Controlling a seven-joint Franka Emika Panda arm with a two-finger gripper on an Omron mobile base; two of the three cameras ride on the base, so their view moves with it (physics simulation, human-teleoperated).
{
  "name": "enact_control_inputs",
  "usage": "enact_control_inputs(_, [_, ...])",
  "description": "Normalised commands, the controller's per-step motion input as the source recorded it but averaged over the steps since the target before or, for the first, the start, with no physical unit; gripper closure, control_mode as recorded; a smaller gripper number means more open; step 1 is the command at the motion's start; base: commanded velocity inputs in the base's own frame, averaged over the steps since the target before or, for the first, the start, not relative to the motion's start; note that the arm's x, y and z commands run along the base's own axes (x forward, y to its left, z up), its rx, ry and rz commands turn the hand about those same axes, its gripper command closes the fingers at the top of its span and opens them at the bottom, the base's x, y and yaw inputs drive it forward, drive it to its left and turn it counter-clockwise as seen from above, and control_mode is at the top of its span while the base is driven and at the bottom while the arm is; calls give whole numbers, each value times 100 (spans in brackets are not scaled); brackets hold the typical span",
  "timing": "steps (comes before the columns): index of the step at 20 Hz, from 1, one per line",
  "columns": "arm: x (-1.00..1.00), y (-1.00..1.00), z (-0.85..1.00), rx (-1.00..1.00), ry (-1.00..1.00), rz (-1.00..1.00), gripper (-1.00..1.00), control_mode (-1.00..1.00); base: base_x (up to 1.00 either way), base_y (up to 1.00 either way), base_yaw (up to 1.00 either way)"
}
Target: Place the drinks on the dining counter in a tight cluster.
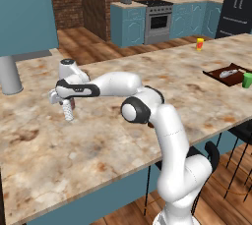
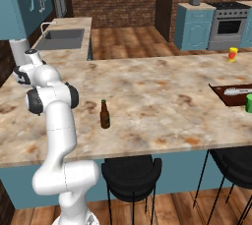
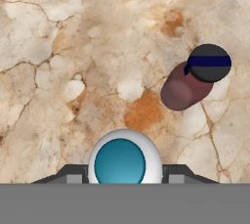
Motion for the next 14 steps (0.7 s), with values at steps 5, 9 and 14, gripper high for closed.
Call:
enact_control_inputs(5, [-35, -8, 5, 1, -1, 0, 100, -100, 0, 0, 0])
enact_control_inputs(9, [-57, -56, 52, 2, -7, -6, 100, -100, 0, 0, 0])
enact_control_inputs(14, [-18, -91, 45, 0, -2, -10, 100, -100, 0, 0, 0])
